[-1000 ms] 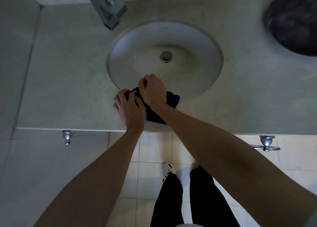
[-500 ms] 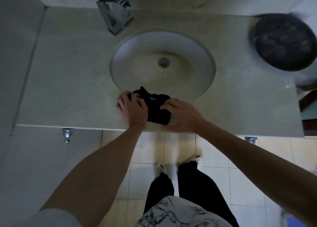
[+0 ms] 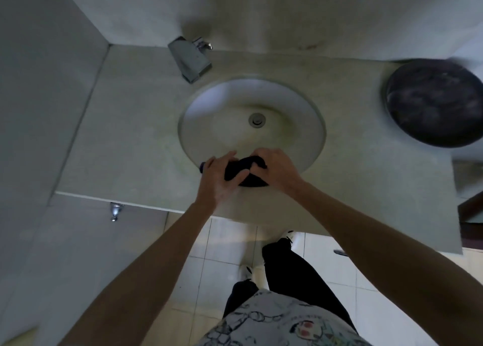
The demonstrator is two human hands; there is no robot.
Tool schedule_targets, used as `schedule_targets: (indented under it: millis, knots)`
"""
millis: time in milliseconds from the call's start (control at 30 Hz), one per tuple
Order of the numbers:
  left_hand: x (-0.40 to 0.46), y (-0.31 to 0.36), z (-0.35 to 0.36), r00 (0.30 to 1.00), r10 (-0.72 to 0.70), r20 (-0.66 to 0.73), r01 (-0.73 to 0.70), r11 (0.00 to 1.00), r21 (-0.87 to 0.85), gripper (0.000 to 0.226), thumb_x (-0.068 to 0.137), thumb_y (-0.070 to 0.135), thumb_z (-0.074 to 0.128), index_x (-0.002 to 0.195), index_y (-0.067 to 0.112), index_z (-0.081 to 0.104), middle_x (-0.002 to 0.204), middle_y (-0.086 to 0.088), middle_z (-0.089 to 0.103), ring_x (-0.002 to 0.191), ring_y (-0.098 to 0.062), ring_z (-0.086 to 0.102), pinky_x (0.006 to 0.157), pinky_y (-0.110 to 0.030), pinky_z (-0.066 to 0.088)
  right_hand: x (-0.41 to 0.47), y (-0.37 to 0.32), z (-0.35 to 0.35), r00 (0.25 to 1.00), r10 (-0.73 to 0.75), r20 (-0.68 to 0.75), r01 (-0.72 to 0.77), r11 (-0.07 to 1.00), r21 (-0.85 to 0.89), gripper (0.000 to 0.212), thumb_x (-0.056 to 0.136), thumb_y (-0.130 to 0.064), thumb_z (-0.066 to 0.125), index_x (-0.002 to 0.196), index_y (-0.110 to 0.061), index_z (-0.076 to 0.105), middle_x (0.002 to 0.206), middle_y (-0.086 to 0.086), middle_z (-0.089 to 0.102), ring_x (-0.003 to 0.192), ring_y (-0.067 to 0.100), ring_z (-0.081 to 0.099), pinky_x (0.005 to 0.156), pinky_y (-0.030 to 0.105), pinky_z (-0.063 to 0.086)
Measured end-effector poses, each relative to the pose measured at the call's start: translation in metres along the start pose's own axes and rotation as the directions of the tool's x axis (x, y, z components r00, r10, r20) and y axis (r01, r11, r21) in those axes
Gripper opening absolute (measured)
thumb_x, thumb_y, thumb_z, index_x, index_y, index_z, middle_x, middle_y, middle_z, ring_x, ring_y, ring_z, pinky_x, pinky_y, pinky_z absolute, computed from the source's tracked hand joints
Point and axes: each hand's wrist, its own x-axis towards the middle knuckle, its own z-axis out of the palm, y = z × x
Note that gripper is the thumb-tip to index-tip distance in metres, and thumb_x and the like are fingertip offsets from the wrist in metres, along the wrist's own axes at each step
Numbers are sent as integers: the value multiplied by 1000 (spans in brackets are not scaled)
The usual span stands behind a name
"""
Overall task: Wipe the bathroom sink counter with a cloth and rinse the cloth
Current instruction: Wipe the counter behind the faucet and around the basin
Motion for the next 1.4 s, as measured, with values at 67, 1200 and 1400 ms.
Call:
schedule_targets:
  millis: [67,1200,1400]
  knots:
    - [24,11,-9,966,-91,241,95,996,-3,71,80,52,74,140,21,51,113,0,72,101,-19,67,90,-36,52,7,8,-26,999,49,16,-50,998,38,14,88,-27,60,89,-14,64,75,2,64,63,17,55,58,35,43]
    - [46,149,108,773,522,361,-560,829,-1,53,89,48,61,128,12,68,134,-11,56,116,-25,56,97,-36,45,-106,147,-125,939,251,-237,-333,840,-429,73,75,-62,64,134,-19,57,133,10,52,117,34,52,92,47,48]
    - [40,64,63,965,220,144,-248,943,221,35,96,32,46,117,15,68,120,-8,59,104,-25,61,90,-39,49,-84,159,-112,961,271,-59,-262,818,-511,112,67,-94,41,158,-32,18,163,5,21,147,37,21,117,62,20]
